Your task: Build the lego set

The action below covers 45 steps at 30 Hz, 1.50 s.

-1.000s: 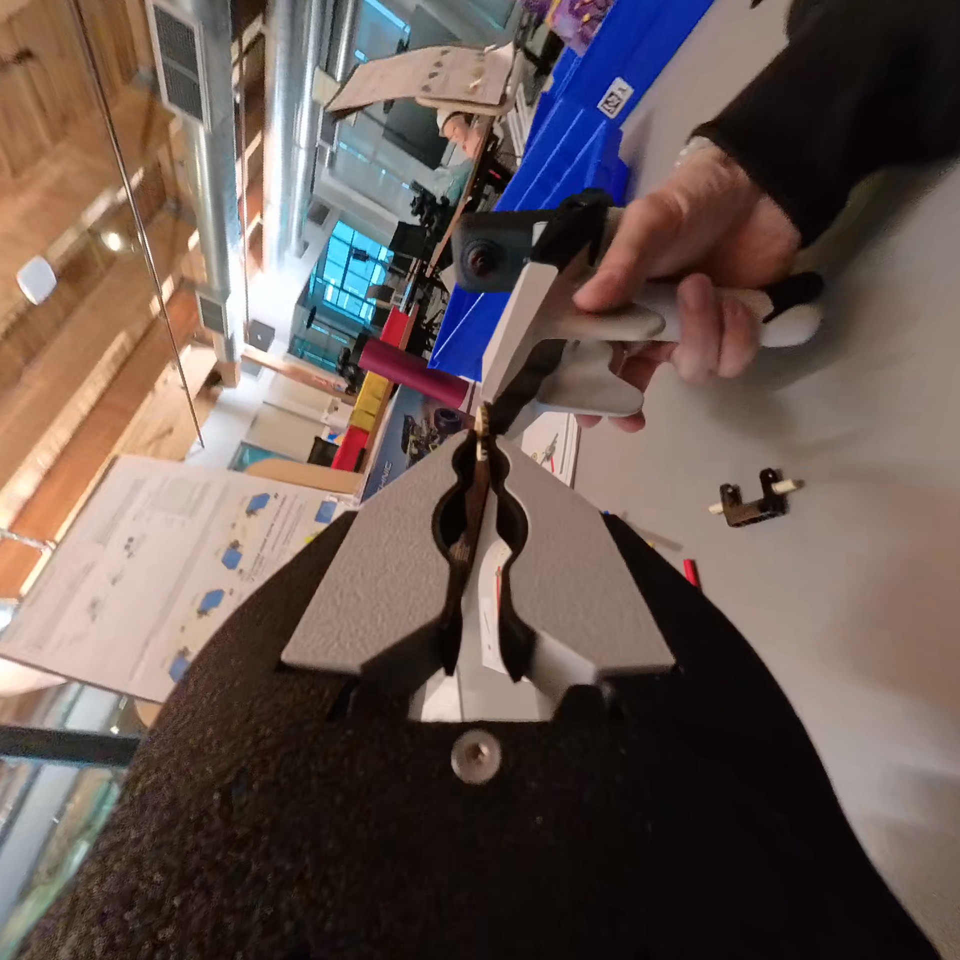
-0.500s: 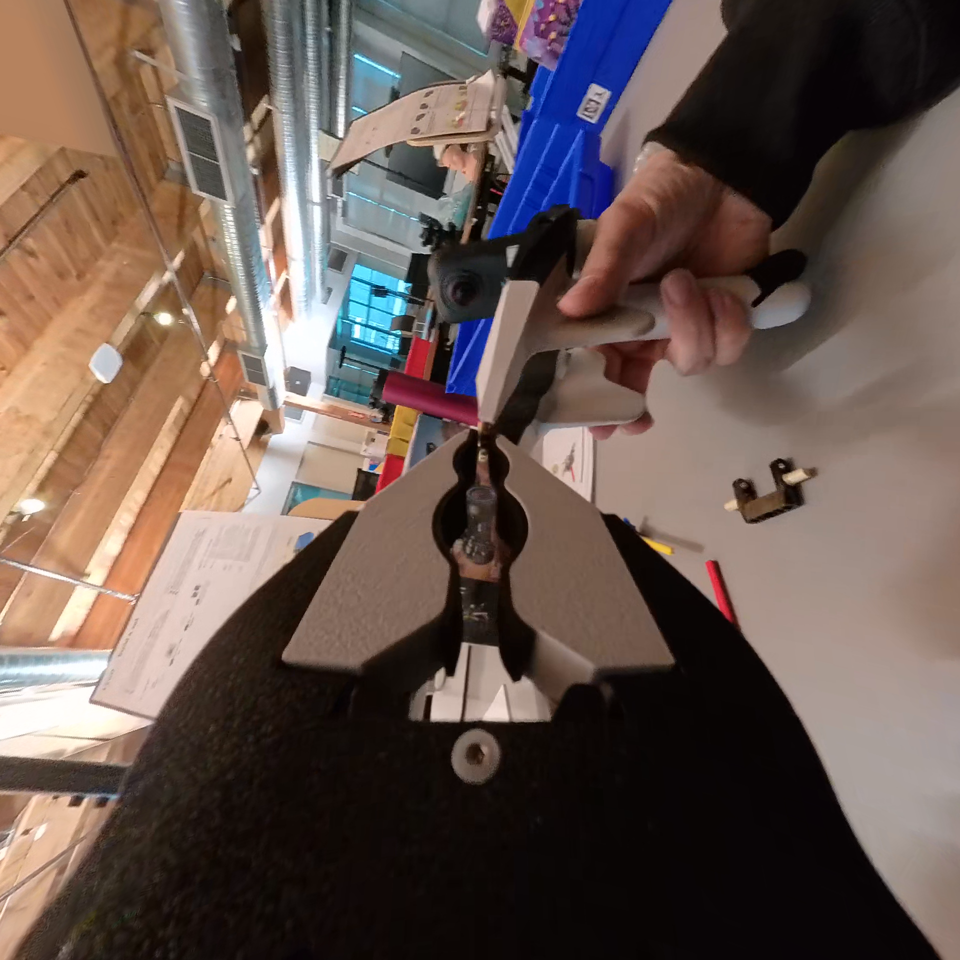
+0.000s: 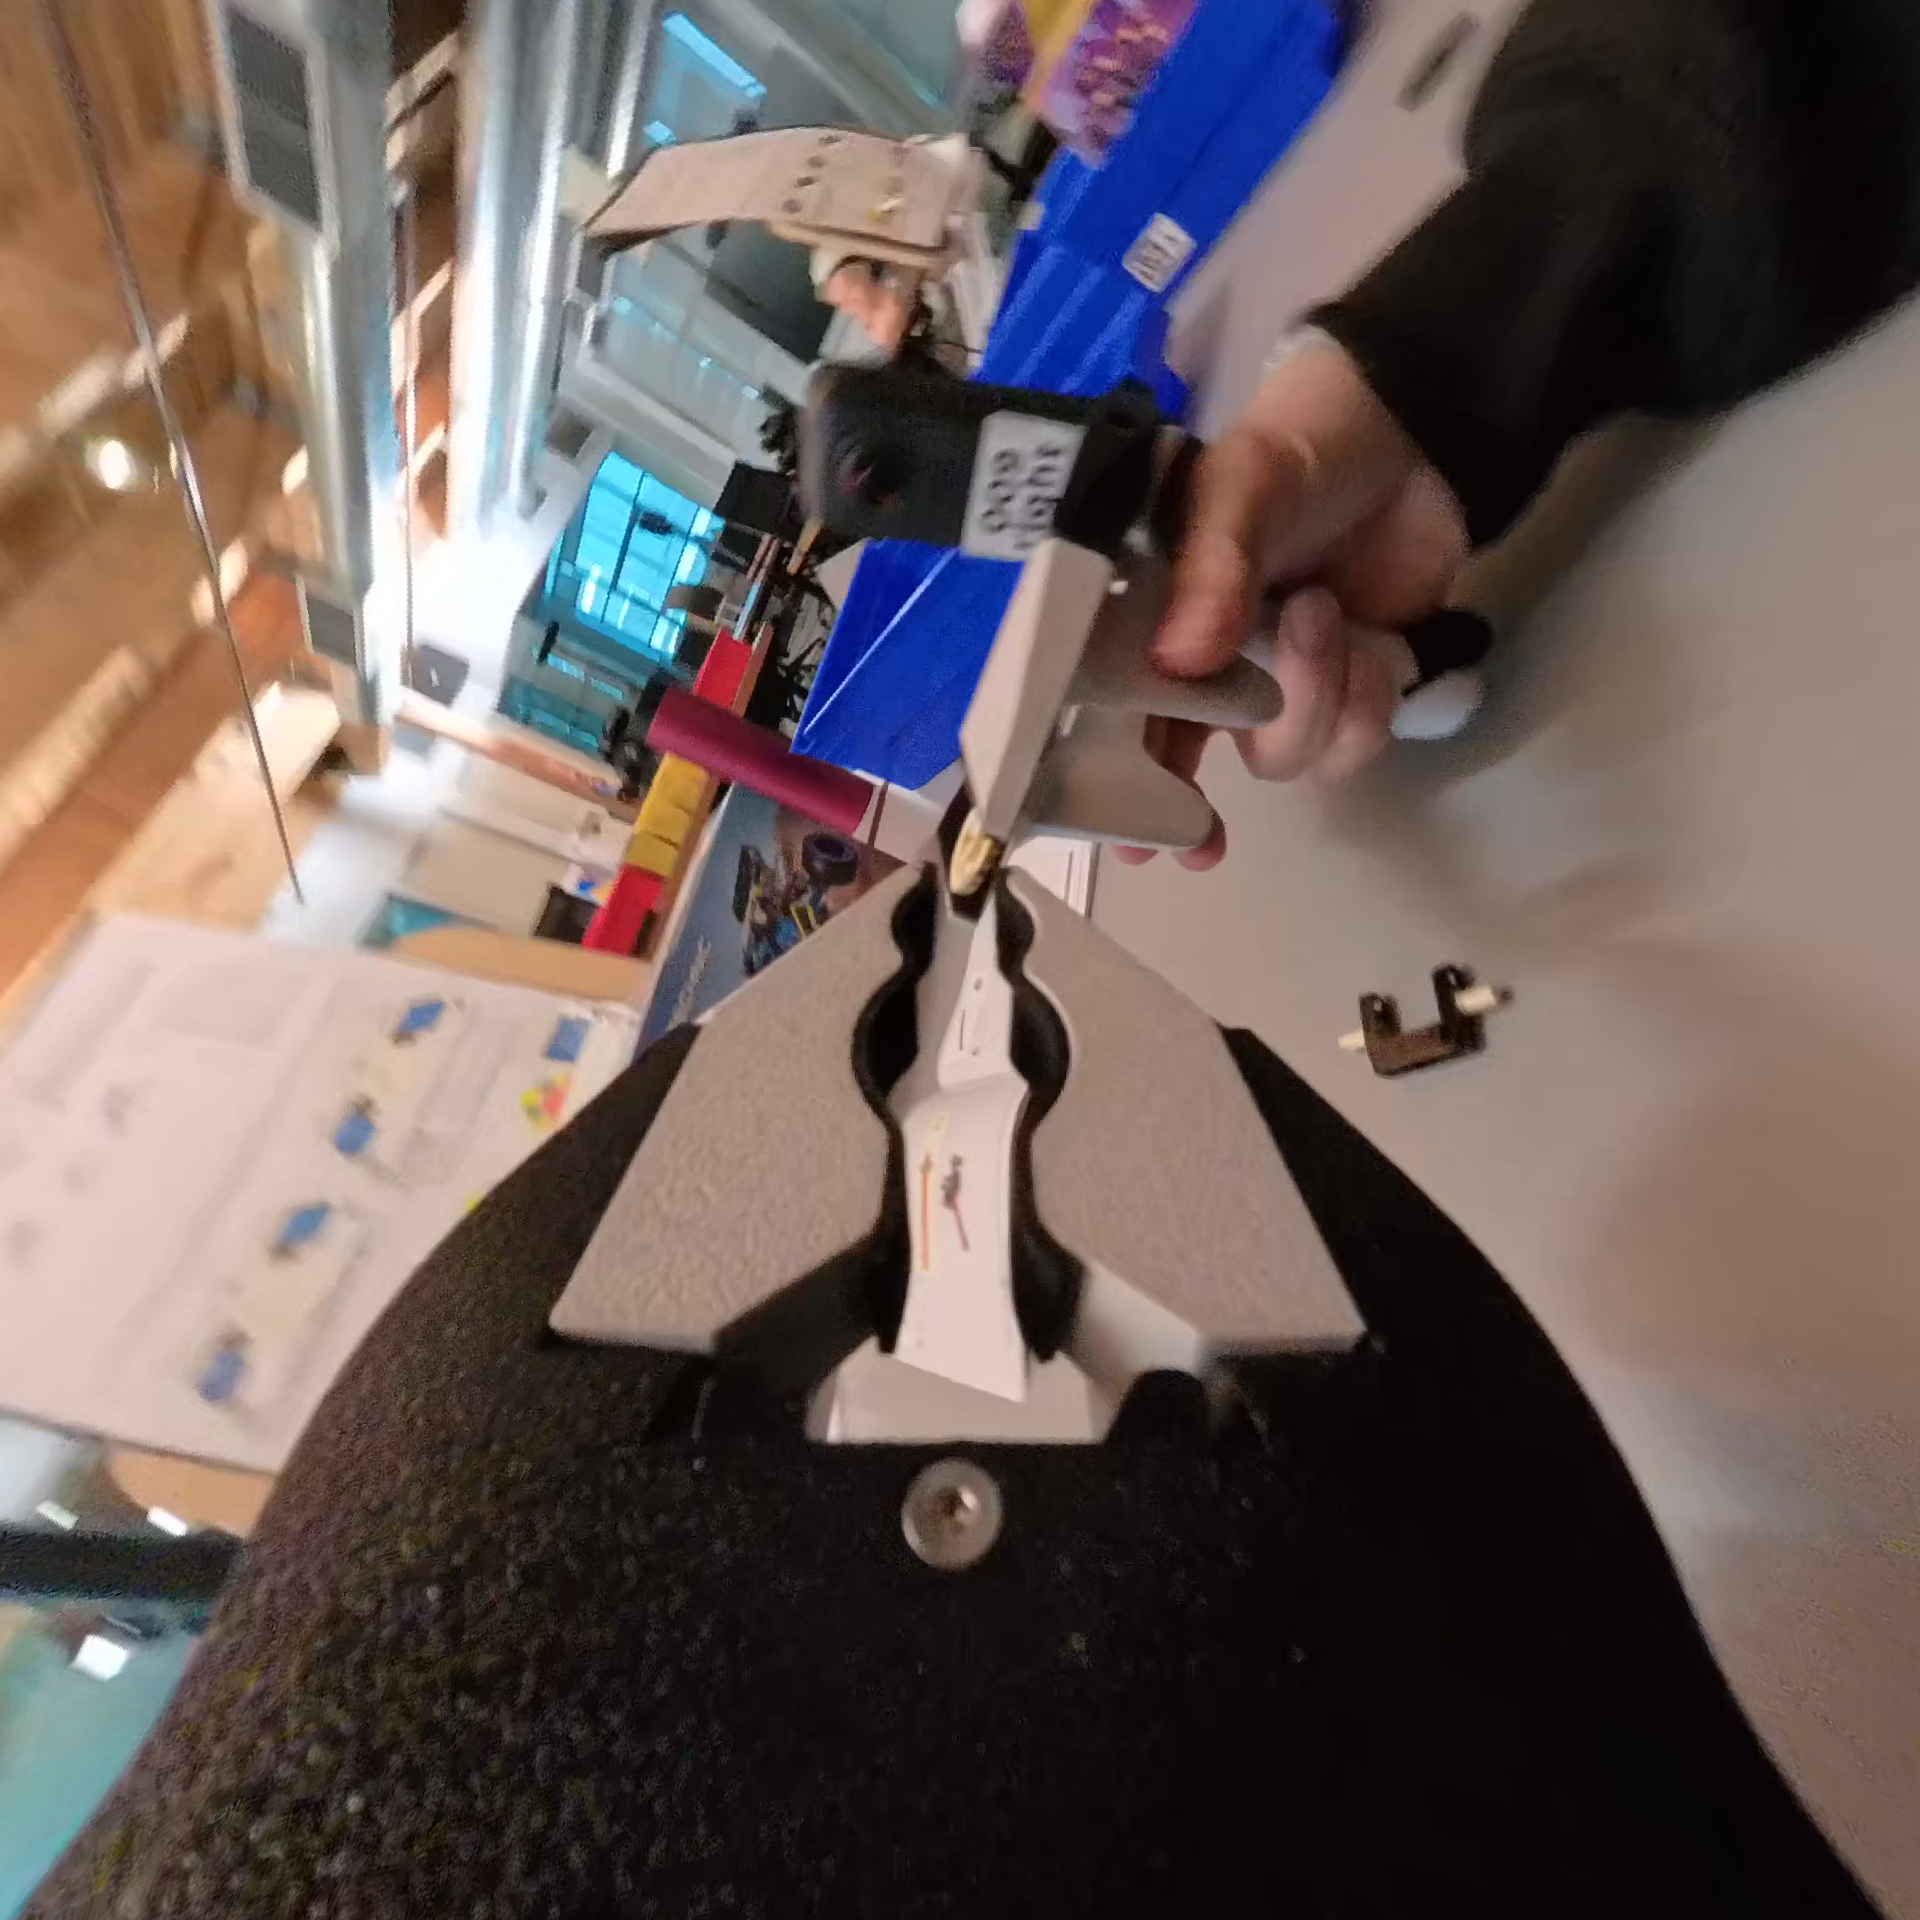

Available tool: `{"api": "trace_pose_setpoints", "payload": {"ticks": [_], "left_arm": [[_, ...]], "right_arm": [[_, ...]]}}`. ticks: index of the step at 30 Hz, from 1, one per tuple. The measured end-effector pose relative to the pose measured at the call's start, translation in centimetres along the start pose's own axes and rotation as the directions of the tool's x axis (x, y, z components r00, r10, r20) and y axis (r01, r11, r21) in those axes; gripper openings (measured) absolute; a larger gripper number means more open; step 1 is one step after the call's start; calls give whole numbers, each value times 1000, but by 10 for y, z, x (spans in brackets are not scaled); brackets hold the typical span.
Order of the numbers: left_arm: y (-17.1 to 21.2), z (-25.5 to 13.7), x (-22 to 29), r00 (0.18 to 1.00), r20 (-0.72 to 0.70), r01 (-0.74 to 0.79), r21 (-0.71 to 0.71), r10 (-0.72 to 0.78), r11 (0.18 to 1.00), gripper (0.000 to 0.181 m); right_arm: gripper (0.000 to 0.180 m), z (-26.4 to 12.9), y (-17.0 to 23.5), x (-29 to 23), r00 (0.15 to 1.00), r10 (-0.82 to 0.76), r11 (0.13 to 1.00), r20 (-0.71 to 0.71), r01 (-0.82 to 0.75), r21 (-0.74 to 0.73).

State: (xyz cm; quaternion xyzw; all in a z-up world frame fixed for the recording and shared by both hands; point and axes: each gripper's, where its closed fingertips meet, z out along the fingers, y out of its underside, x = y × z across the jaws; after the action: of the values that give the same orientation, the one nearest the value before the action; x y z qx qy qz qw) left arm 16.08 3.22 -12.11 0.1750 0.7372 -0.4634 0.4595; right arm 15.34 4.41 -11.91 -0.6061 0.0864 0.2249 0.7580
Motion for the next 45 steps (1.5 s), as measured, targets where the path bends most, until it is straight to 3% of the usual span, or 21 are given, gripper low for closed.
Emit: {"api": "trace_pose_setpoints", "payload": {"ticks": [1, 3, 5, 6, 7, 11, 15, 19, 23, 26, 28, 31, 34, 37, 41, 45], "left_arm": [[5, -1, -5, 995, 9, 96, 0, -96, 995, 14], [23, -5, 5, 943, -127, 301, -62, -307, 952, 18], [47, -13, 36, 763, -316, 507, -248, -564, 825, 27], [56, -20, 56, 651, -400, 546, -344, -646, 764, 32], [70, -23, 66, 607, -406, 548, -409, -683, 730, 31], [111, -25, 91, 593, -357, 486, -556, -722, 674, 24], [105, -16, 98, 577, -363, 484, -570, -732, 664, 2], [108, -13, 96, 632, -349, 435, -580, -692, 689, 2], [105, -21, 86, 710, -383, 329, -562, -591, 759, 2], [101, -37, 80, 714, -428, 227, -607, -554, 762, 2], [109, -55, 74, 708, -482, 63, -685, -516, 726, 2], [116, -81, 59, 633, -603, -217, -741, -485, 636, 2], [115, -91, 44, 509, -706, -431, -704, -492, 564, 2], [120, -89, 31, 441, -760, -613, -643, -477, 459, 2], [119, -73, 33, 383, -835, -759, -529, -396, 381, 2], [115, -58, 52, 351, -883, -799, -455, -311, 392, 2]], "right_arm": [[19, -4, -4, 8, 997, -48, 999, -61, 49, 8], [19, -21, -6, 33, 956, -179, 984, -232, 172, -49], [19, -35, -12, 44, 890, -309, 951, -335, 291, -105], [19, -39, -11, 48, 861, -359, 933, -361, 327, -148], [19, -42, -7, 52, 832, -405, 913, -378, 349, -210], [19, -40, -3, 54, 786, -492, 869, -375, 416, -268], [19, -38, -1, 52, 793, -492, 868, -359, 415, -272], [19, -36, 3, 51, 794, -503, 859, -340, 419, -293], [19, -33, 8, 56, 768, -533, 838, -355, 422, -346], [19, -30, 17, 60, 745, -572, 803, -344, 424, -418], [19, -32, 19, 66, 713, -600, 782, -362, 428, -454], [19, -39, 14, 75, 684, -608, 780, -404, 420, -464], [18, -45, 2, 75, 688, -570, 817, -449, 417, -398], [18, -51, -9, 74, 698, -532, 846, -479, 419, -330], [19, -53, -14, 67, 719, -518, 856, -464, 437, -278], [19, -52, -13, 62, 743, -511, 860, -433, 436, -266]]}}
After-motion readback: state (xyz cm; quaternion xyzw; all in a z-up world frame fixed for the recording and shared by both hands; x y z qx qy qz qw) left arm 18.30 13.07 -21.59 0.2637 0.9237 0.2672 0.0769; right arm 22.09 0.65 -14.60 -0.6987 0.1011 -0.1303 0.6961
